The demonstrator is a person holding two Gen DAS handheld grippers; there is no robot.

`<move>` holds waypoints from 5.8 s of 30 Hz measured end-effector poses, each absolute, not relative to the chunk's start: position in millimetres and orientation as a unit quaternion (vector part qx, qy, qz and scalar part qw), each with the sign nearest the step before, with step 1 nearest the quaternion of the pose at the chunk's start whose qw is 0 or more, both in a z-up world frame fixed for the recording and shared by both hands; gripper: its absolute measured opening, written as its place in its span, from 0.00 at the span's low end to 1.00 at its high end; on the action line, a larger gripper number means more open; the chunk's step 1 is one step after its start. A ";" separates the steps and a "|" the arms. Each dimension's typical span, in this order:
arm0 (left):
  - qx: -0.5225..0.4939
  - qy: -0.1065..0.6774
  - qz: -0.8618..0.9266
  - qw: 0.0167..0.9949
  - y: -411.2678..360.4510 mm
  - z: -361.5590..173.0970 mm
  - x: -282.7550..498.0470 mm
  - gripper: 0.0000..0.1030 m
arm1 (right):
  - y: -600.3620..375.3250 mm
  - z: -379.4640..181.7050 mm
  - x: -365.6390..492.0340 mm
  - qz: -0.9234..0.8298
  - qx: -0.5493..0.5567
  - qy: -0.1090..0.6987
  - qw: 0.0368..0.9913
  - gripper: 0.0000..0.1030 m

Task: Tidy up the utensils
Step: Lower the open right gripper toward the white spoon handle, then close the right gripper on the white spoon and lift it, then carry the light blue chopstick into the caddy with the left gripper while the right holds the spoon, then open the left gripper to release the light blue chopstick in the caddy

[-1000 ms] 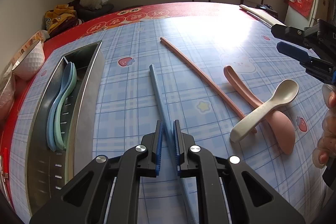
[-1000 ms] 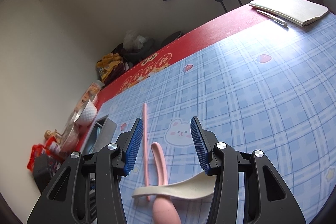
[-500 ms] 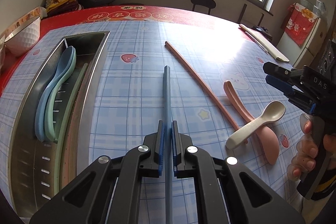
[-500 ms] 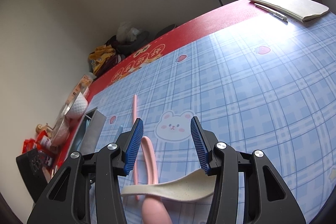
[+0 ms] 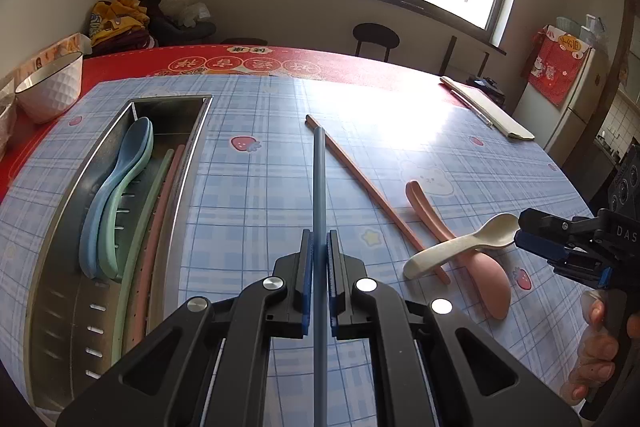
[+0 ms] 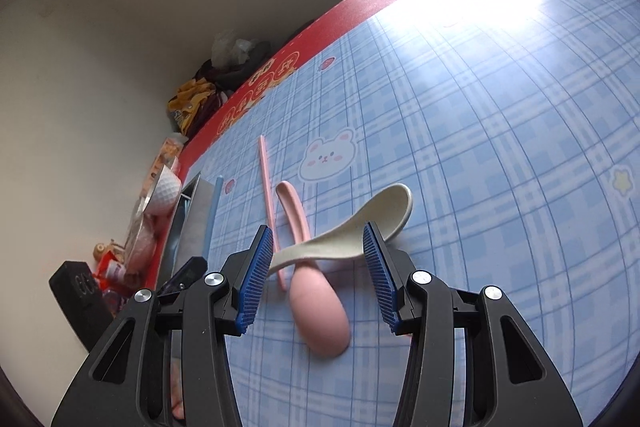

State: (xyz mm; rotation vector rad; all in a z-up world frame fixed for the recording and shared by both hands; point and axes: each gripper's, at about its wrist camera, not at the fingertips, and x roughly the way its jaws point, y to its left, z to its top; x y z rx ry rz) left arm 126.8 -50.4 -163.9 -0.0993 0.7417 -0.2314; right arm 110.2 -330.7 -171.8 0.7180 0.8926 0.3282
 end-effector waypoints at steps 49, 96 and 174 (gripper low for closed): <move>-0.074 0.351 -0.146 0.922 -39.7 -163.3 121.4 0.06 | -259.1 -183.3 194.7 0.110 0.267 0.475 0.831 0.17; -0.103 0.363 -0.152 0.914 -29.6 -166.9 130.6 0.06 | -230.9 -181.6 168.4 0.211 0.294 0.443 0.820 0.06; -0.008 0.355 -0.074 0.932 82.9 -127.8 116.6 0.53 | -252.7 -197.1 160.6 0.254 0.407 0.367 0.797 0.06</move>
